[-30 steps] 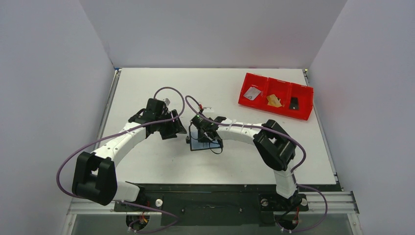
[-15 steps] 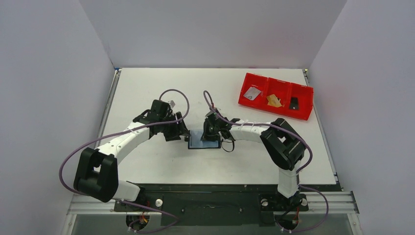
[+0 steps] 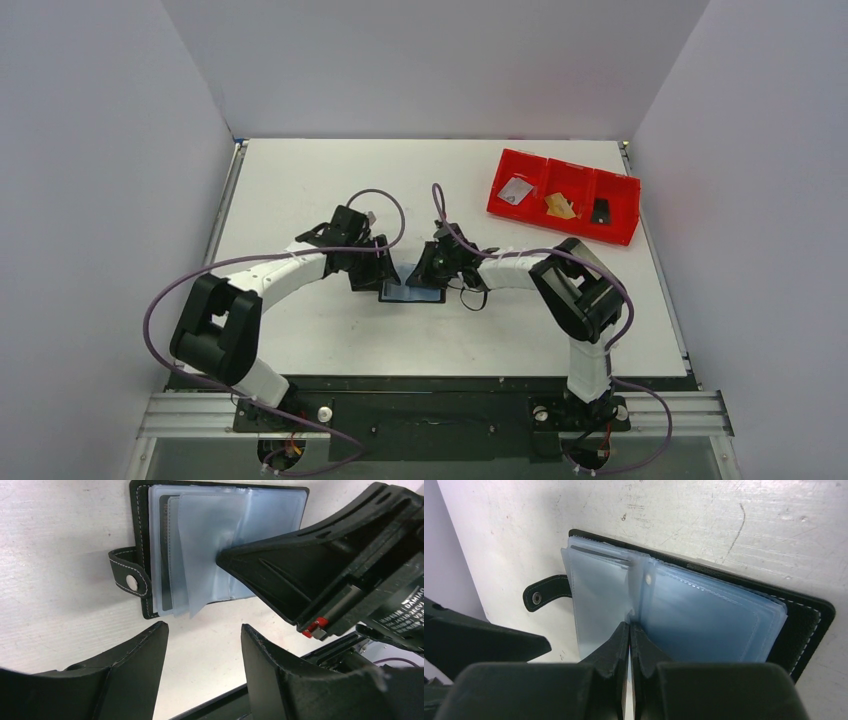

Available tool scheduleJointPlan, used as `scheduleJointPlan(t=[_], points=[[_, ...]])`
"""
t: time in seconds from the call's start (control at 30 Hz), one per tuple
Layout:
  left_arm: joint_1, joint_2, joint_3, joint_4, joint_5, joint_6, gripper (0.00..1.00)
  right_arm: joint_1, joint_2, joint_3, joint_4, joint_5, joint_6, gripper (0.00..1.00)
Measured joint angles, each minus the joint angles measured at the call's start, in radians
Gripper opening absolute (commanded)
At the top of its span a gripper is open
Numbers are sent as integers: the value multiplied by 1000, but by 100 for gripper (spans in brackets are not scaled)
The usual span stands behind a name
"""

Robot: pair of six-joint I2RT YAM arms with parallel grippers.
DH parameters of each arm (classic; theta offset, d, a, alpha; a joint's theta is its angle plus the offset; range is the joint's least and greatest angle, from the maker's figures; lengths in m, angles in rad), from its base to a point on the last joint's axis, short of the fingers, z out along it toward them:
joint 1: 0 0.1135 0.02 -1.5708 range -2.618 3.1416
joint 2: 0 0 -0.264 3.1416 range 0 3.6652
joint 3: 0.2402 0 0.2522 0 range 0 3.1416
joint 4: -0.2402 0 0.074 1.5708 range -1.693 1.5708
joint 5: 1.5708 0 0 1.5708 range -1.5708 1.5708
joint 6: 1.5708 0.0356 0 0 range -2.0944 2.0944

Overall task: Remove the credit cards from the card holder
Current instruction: Remove the credit card from the card holder.

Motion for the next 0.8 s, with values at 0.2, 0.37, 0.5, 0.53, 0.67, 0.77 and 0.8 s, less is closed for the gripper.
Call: scheduleJointPlan(t=[0.2,0.37,0.5,0.53,0.67,0.77,0.8], points=[[-7,36,0,32,-13,3,47,-11,3,-23,46,-29,11,0],[-13,68,0,65,-14,3,45,-15,3,-32,64,-37,11,0],[-16,97,0,87,-16,3,45,-16,3,-38,74,-40,11,0],[-17,103,0,90,-18,3,45,-16,3,-39,77,-40,11,0],[-19,121,0,98,-27,3,45,-19,3,-43,85,-46,11,0],[-24,125,0,101,-38,4,44,-19,3,-45,88,-47,11,0],[-26,125,0,101,-41,4,44,-19,3,-46,89,-48,11,0]])
